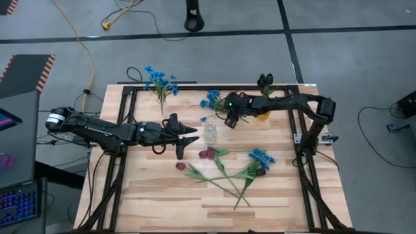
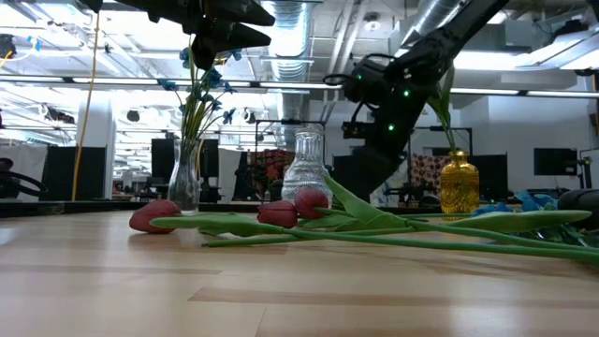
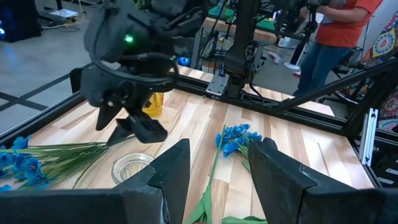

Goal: Sort flowers into vase by color
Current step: Put the top blue flower into the top transparent vase

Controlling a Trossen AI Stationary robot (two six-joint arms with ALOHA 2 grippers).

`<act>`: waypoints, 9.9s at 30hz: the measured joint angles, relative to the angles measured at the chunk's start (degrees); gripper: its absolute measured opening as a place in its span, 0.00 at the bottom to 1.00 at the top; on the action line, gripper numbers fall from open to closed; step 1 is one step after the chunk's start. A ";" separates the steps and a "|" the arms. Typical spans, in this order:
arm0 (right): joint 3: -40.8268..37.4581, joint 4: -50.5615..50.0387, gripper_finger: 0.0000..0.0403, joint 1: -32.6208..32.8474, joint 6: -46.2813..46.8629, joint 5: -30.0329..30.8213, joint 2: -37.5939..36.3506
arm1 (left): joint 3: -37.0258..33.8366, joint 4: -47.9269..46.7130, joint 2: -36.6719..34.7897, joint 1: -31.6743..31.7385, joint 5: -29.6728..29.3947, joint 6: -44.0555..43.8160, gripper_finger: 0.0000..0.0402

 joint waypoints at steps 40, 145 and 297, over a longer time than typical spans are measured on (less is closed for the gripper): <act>0.04 5.27 0.10 -3.95 -2.49 -6.29 7.34 | 0.01 0.02 0.00 -0.01 0.00 -0.11 0.37; 2.14 56.97 0.12 22.50 -2.56 -8.29 -6.44 | 0.01 25.98 2.10 3.91 -2.12 13.60 0.57; 2.38 16.57 0.52 18.87 -0.98 -5.70 -22.12 | -19.29 6.09 -19.63 30.93 -28.43 3.78 0.28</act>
